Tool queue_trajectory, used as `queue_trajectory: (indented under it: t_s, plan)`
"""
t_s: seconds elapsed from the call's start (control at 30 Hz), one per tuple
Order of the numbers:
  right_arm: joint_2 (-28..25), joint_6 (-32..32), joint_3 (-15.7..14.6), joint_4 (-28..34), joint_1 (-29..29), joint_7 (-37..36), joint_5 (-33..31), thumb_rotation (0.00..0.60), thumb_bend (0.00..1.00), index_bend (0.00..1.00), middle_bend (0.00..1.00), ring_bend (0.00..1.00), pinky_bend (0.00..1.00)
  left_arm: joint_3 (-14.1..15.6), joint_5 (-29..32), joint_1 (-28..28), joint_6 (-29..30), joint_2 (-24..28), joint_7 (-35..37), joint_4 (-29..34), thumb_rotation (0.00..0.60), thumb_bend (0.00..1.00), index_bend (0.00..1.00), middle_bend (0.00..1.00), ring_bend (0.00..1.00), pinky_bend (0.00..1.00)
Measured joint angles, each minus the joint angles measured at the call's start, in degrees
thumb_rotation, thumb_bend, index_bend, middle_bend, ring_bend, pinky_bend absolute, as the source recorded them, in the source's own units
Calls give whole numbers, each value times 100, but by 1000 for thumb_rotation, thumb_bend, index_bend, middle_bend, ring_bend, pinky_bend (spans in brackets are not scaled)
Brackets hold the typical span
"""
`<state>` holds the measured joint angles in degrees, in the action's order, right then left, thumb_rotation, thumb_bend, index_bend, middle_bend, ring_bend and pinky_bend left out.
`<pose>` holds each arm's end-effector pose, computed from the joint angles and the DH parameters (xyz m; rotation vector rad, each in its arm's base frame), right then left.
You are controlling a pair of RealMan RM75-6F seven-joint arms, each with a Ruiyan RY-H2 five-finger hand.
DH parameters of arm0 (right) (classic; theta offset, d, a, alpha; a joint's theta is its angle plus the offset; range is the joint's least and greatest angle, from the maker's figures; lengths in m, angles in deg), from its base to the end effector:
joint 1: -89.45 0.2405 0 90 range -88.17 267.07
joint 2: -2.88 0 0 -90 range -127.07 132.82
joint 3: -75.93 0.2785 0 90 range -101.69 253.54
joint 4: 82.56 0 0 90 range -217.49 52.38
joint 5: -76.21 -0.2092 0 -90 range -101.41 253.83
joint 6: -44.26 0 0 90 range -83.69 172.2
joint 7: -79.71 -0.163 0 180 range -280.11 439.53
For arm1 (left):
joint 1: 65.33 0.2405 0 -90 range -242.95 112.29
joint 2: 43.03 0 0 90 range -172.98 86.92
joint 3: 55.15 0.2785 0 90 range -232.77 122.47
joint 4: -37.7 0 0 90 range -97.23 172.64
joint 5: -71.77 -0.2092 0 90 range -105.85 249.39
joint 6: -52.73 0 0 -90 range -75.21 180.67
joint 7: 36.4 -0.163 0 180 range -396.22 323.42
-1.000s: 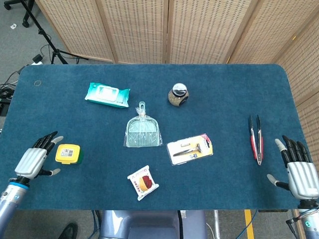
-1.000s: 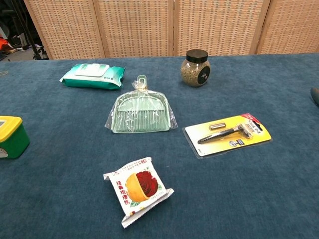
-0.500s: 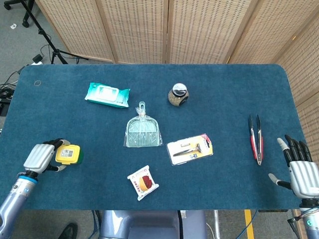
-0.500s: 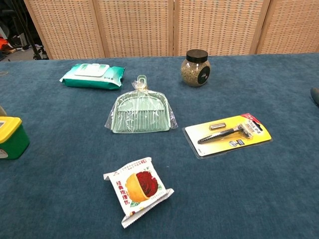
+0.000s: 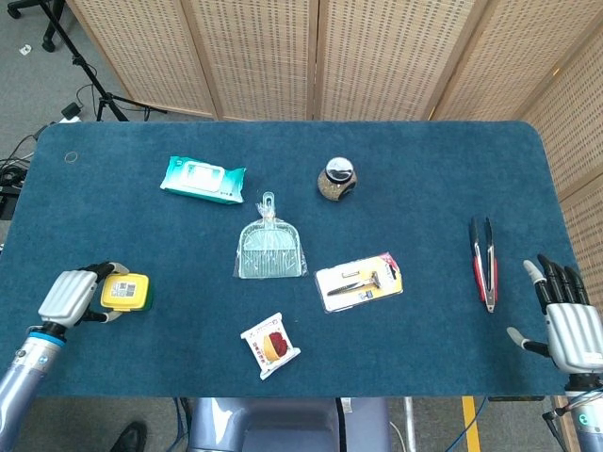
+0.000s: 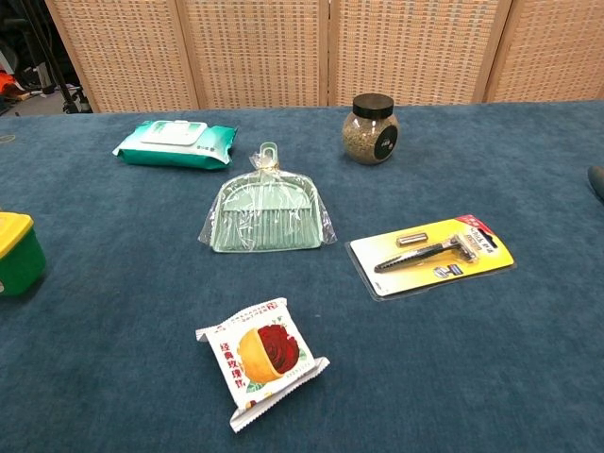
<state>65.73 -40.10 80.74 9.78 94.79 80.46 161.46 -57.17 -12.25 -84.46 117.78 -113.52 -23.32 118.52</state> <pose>-0.3297 -0.2116 0.1816 1.3764 -0.8607 0.8990 -0.3339 0.2814 0.1021 -1.6067 -1.1444 -0.8943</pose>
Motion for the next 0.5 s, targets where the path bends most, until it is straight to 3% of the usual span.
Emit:
queue_trajectory:
  t_s: [0.27,0.4,0.5]
  plan:
    - [12,2,-8,7,1,30,1,600,0,13,0,0,0,138,-170,-17,-95,1056,654,833,600,327,526,462,435,466]
    - [18,18,-13,3,7,46,1,600,0,13,0,0,0,238,-145,-225,-758,1485,1062,1091,600,324,526,462,435,466]
    - [30,24,-14,1,13,73,-1,600,0,13,0,0,0,285,-50,-540,-1578,1722,1255,1196,600,326,526,462,435,466]
